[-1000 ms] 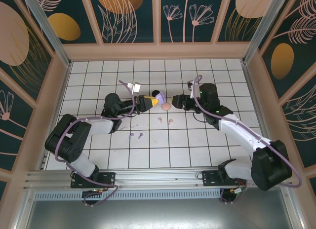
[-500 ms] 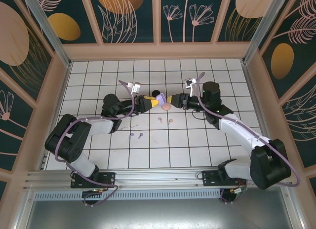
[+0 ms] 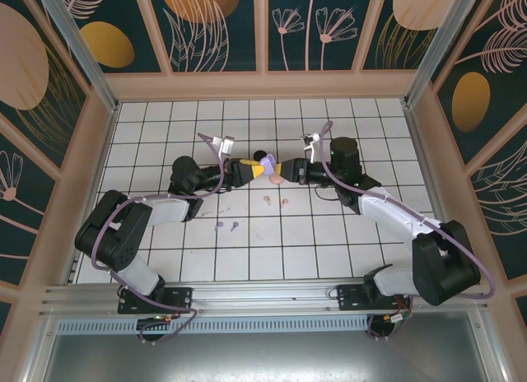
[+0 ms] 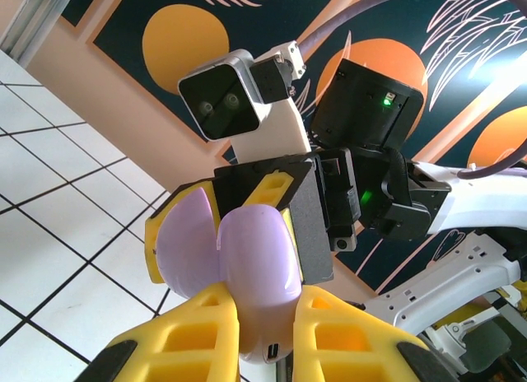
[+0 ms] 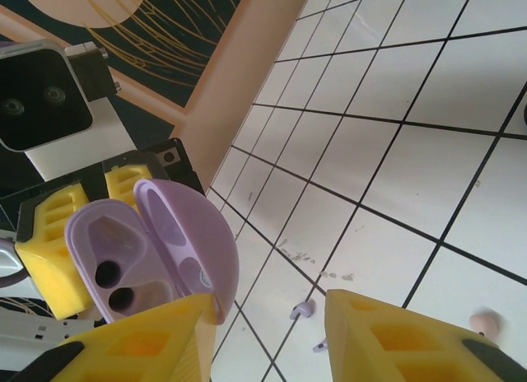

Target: Insert the wireless bluetooth earbuds into the charging case

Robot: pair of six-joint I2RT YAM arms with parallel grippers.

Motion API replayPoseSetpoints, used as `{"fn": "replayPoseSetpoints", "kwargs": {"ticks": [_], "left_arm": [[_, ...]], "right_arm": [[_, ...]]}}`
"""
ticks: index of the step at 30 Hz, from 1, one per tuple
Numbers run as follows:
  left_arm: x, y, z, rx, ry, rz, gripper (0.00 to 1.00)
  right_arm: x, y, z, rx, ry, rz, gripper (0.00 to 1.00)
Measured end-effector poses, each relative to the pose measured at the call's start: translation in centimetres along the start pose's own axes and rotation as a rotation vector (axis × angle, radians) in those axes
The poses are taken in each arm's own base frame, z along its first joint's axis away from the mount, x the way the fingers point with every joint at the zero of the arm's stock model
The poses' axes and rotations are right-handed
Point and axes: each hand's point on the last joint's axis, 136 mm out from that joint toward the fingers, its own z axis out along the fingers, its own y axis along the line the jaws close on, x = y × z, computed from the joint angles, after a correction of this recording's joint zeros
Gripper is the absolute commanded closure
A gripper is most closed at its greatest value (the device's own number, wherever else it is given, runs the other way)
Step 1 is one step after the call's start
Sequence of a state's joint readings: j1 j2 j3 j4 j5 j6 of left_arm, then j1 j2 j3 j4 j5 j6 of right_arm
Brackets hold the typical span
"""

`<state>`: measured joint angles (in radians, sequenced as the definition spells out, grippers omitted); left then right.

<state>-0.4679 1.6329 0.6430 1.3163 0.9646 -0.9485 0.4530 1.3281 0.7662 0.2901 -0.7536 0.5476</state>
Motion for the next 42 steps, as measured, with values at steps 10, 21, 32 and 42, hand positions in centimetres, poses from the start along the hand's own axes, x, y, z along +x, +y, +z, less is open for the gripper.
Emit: {"fn": "replayPoseSetpoints", "kwargs": {"ticks": [10, 21, 32, 42], "left_arm": [[0.2, -0.1, 0.1, 0.004, 0.004, 0.000, 1.00], [0.0, 0.1, 0.1, -0.006, -0.005, -0.005, 1.00], [-0.2, 0.3, 0.1, -0.016, -0.019, -0.008, 0.95], [-0.2, 1.2, 0.0, -0.118, -0.008, 0.024, 0.34]], "right_arm": [[-0.9, 0.8, 0.3, -0.020, -0.014, -0.012, 0.67], [-0.9, 1.2, 0.6, -0.032, -0.012, -0.020, 0.95], [-1.0, 1.0, 0.6, -0.022, -0.020, -0.026, 1.00], [-1.4, -1.7, -0.1, 0.139, -0.036, -0.011, 1.00]]}}
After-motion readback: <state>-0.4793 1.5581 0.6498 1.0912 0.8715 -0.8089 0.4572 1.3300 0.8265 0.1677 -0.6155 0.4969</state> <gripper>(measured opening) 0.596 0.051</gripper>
